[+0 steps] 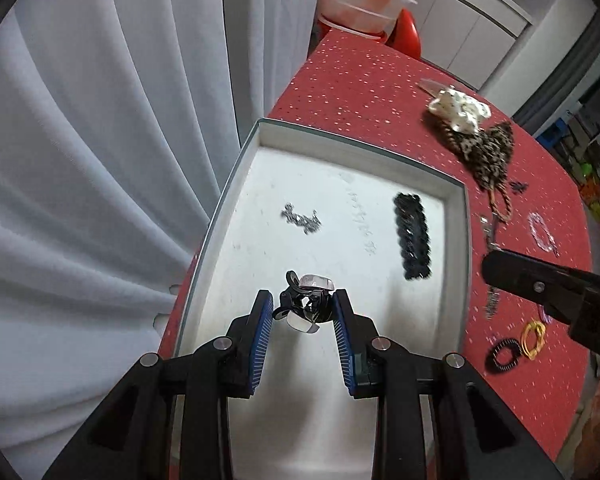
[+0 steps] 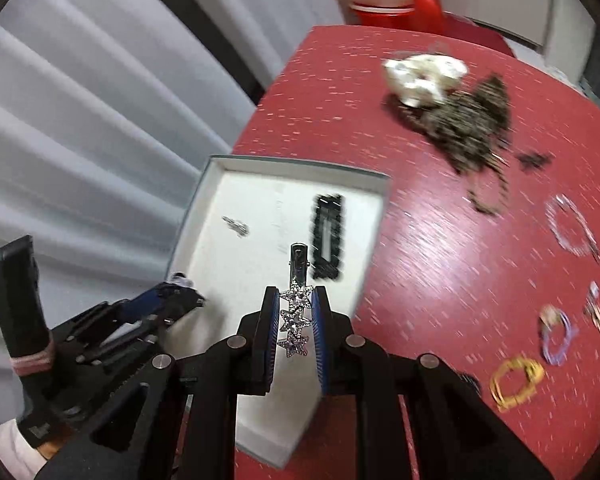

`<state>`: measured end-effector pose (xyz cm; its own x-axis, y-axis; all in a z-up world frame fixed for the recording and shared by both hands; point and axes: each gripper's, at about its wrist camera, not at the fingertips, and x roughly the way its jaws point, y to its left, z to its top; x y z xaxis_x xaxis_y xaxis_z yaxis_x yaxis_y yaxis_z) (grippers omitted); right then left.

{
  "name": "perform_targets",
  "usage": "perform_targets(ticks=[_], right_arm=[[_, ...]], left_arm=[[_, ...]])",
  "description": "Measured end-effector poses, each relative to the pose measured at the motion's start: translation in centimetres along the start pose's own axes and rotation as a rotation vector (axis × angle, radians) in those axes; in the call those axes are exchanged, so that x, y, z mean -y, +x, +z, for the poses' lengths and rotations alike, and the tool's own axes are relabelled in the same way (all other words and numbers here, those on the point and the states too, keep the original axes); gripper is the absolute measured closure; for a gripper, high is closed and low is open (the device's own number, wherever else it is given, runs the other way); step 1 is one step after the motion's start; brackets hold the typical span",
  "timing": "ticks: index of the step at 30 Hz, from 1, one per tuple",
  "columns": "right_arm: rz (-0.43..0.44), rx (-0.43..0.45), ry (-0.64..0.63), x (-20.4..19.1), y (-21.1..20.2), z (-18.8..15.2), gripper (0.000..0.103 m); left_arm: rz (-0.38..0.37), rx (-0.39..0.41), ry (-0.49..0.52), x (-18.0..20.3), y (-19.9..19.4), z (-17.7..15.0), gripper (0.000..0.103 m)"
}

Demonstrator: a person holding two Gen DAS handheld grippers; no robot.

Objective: Organize jewelry
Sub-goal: 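Carry black claw clip in left tool while right tool carries star clip to tray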

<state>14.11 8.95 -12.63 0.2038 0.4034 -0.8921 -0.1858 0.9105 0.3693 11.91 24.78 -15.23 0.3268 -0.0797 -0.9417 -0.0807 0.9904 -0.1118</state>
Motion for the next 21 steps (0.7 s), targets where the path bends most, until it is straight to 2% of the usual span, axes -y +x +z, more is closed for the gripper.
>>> perform_targets(ticks=[11, 21], right_arm=[[-0.017, -0.045, -0.022, -1.1, 7.0, 4.2, 0.086], [-0.038, -0.081, -0.012, -0.9, 10.9, 5.0, 0.086]], left_arm=[[0.022, -0.016, -0.034, -0.8, 4.4, 1.6, 0.071], [0.047, 0.012, -0.024, -0.4, 5.2, 1.5, 0.07]])
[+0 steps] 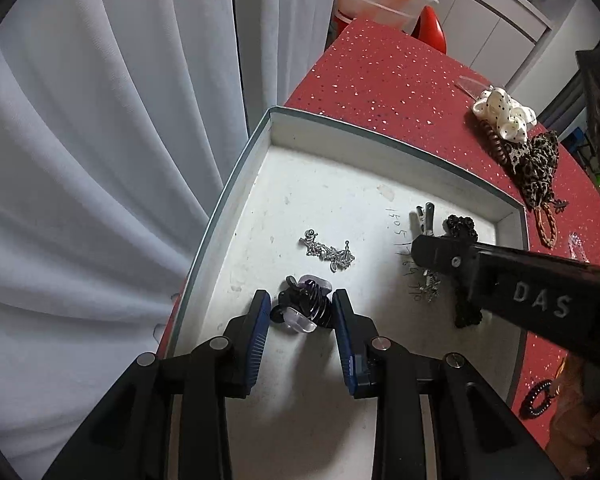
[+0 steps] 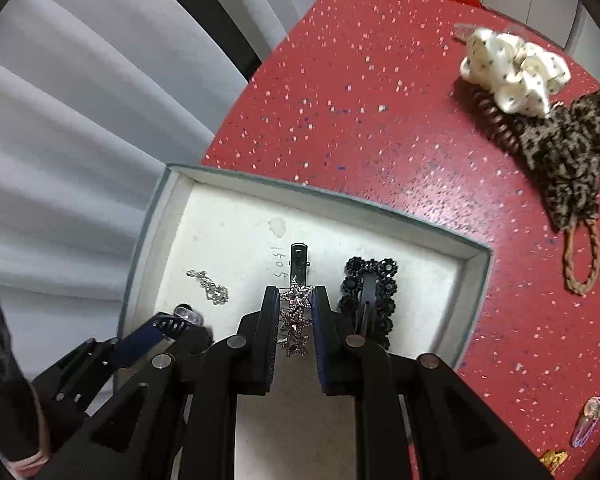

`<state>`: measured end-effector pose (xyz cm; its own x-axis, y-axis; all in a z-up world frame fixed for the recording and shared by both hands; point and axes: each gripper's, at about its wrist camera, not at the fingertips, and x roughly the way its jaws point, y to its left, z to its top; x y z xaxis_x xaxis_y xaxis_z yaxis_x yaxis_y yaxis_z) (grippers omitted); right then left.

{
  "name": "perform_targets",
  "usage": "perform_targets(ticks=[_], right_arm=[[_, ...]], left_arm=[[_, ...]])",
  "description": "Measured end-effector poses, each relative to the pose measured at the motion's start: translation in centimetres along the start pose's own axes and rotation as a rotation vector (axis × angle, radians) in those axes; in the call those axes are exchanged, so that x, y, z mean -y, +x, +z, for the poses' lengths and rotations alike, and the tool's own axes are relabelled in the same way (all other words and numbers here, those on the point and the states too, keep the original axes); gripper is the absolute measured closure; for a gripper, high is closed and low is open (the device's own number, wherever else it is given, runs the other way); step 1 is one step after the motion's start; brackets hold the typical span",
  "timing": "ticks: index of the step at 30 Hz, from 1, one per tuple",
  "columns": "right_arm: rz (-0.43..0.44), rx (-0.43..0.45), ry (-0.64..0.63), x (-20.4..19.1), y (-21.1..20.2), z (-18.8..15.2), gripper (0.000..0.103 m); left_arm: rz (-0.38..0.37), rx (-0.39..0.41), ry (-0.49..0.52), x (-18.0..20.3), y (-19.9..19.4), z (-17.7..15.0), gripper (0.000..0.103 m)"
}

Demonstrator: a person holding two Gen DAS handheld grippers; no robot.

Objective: Organize jewelry
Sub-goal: 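Carry black claw clip in left tool while right tool carries star clip to tray, then open left tool releasing claw clip in tray while right tool releases star clip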

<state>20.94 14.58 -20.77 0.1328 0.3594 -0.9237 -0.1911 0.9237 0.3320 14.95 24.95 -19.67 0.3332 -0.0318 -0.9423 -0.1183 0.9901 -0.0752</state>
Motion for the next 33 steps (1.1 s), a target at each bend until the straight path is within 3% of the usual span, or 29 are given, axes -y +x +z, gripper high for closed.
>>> perform_targets(ticks=[1, 3, 4, 11, 16, 24, 26, 33], right_arm=[[0.003, 0.011, -0.002, -0.1, 0.0, 0.0, 0.086], [0.001, 0.008, -0.009, -0.3, 0.1, -0.1, 0.086], [0.003, 0.006, -0.009, -0.4, 0.2, 0.0, 0.085], [0.029, -0.006, 0.015, 0.2, 0.0, 0.1, 0.084], [0.05, 0.003, 0.027, 0.9, -0.7, 0.2, 0.062], [0.071, 0.039, 0.048, 2.4, -3.8, 0.0, 0.061], [0.076, 0.052, 0.056, 2.8, -4.8, -0.4, 0.06], [0.083, 0.079, 0.089, 3.9, -8.0, -2.1, 0.057]], left_arm=[[0.001, 0.001, 0.001, 0.0, 0.0, 0.0, 0.07], [0.013, -0.003, 0.0, 0.0, 0.1, -0.1, 0.056], [0.019, -0.005, -0.005, -0.1, 0.1, -0.1, 0.044], [0.032, -0.009, 0.002, 0.1, 0.1, -0.2, 0.044], [0.047, -0.009, 0.013, 0.5, -0.2, -0.2, 0.044], [0.063, -0.009, 0.013, 1.2, -0.8, -0.1, 0.043], [0.066, 0.002, 0.018, 1.4, -1.3, -0.2, 0.011], [0.075, 0.016, 0.034, 2.1, -3.0, -0.8, 0.01]])
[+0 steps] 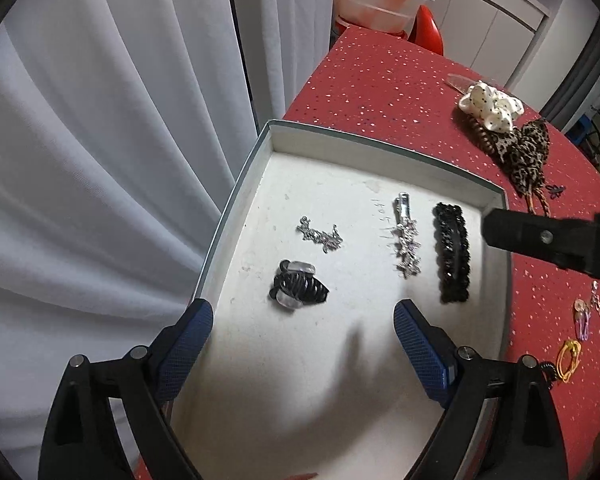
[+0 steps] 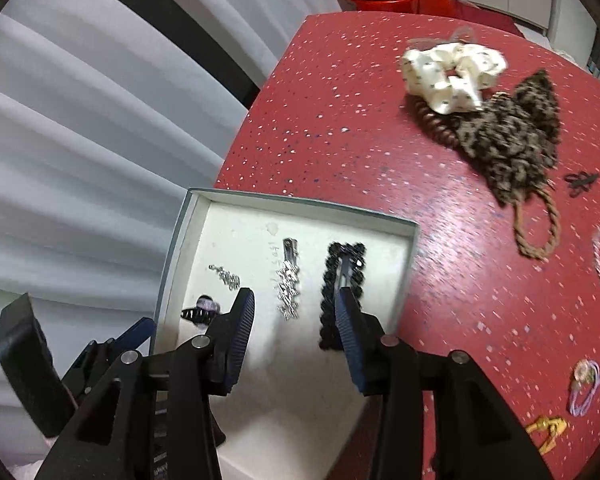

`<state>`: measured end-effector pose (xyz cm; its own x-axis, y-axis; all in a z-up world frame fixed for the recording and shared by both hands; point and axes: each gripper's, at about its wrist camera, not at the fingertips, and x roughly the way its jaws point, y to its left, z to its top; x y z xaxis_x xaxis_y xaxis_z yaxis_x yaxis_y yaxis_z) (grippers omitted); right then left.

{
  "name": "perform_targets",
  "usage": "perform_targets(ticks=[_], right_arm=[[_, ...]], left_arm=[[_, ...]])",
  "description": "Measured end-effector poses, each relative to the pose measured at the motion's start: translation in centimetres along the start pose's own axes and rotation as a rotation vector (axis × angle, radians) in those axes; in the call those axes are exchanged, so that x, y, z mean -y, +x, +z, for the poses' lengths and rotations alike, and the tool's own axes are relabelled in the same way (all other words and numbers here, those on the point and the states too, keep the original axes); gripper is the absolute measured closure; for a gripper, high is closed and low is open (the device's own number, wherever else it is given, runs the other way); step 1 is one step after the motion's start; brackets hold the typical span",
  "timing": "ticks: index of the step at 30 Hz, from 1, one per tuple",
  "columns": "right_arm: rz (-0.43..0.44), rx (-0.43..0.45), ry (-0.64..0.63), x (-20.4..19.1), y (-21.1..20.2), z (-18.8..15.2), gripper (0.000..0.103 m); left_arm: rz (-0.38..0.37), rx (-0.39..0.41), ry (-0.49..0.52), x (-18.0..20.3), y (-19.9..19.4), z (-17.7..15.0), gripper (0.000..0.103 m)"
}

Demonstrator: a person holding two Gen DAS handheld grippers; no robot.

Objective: Organize jewelry
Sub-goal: 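Open left tool releasing claw clip in tray while right tool releases star clip, then lift both open tools away from the tray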

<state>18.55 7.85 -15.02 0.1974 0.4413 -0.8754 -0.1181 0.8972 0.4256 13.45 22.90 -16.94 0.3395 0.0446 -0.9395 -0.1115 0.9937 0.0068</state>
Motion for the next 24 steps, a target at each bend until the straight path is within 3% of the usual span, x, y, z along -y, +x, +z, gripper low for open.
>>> perform_targets(ticks=[3, 4, 5, 12, 16, 23, 24], right_arm=[[0.002, 0.005, 0.016, 0.6, -1.6, -1.2, 0.054], [0.001, 0.006, 0.022, 0.9, -2.2, -1.7, 0.05], [0.001, 0.007, 0.028, 1.2, -2.7, -2.1, 0.047], [-0.013, 0.016, 0.103, 4.2, -6.0, -5.8, 0.023], [-0.045, 0.017, 0.175, 7.0, -7.9, -8.4, 0.023], [-0.093, 0.03, 0.296, 11.7, -11.0, -12.4, 0.022], [-0.101, 0.032, 0.315, 12.4, -11.5, -13.0, 0.018]], left_arm=[[0.002, 0.005, 0.017, 0.4, -1.0, -0.6, 0.01], [0.005, 0.005, 0.023, 0.5, -1.3, -0.8, 0.001], [0.01, 0.007, 0.029, 0.7, -1.8, -1.0, 0.0], [0.002, -0.007, 0.109, 3.0, -4.1, -2.6, 0.0], [0.015, -0.005, 0.176, 5.1, -5.2, -3.6, 0.0], [-0.033, -0.02, 0.26, 9.2, -6.9, -5.1, 0.0], [-0.04, -0.02, 0.271, 9.6, -7.2, -5.3, 0.0]])
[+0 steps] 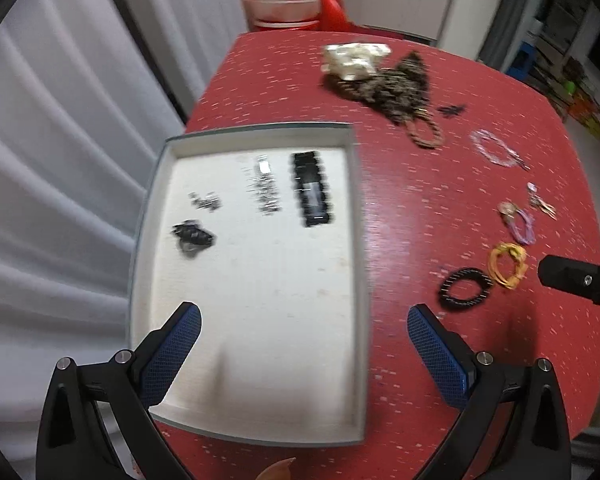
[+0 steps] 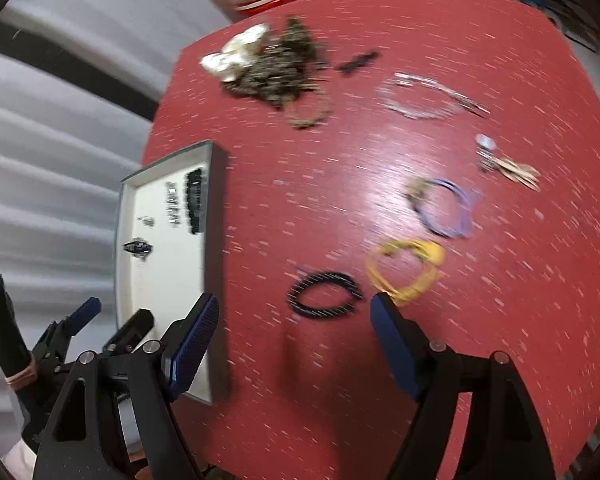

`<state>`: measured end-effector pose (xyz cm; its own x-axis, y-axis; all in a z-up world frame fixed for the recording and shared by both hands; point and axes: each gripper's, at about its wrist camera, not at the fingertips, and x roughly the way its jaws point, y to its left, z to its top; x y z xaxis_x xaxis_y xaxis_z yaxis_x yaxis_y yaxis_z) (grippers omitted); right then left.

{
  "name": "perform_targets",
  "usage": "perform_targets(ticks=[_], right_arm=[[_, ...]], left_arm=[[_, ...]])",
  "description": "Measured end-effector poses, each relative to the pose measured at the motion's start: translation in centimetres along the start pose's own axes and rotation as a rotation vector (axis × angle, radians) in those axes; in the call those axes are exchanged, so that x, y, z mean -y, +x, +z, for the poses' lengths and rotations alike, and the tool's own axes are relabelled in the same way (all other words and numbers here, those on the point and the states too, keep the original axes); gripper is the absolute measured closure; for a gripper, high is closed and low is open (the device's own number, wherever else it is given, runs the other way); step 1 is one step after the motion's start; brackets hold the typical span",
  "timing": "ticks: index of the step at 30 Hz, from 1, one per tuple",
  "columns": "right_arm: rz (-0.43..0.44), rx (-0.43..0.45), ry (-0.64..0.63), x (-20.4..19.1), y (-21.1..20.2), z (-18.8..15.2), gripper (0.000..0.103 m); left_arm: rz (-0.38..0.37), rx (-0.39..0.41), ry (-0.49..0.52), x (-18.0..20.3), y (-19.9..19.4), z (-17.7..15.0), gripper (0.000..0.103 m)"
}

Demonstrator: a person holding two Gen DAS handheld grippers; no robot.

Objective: Organize jewelry
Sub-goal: 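Lift both open tools away from the tray, then move left tool toward black coiled hair tie while right tool approaches lavender hair tie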

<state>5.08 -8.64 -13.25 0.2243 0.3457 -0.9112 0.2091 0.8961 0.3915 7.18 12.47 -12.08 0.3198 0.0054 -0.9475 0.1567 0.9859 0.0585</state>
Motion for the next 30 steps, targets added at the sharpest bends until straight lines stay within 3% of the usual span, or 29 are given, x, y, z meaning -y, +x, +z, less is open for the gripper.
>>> perform_targets(ticks=[1, 14, 20, 25, 30], right_arm=[[-0.007, 0.006, 0.018, 0.9, -0.4, -0.3, 0.014], [-0.116, 0.012, 0.112, 8.4, -2.4, -2.7, 0.013], [-0.143, 0.008, 0.133, 10.6, -2.6, -2.4, 0.013], [-0.165, 0.008, 0.115, 11.8, -2.4, -1.5, 0.013], [-0.154, 0.002, 0.078, 12.0, -1.8, -0.3, 0.013]], left_arm=[[-0.007, 0.001, 0.013, 0.7, -0.2, 0.0, 0.0], [-0.109, -0.036, 0.099, 7.5, -0.1, -0.3, 0.0], [-0.17, -0.094, 0.053, 9.4, 1.1, -0.6, 0.0], [-0.167, -0.107, 0.013, 10.5, 2.2, -0.6, 0.0], [-0.118, -0.075, 0.089, 12.1, 3.1, -0.6, 0.0]])
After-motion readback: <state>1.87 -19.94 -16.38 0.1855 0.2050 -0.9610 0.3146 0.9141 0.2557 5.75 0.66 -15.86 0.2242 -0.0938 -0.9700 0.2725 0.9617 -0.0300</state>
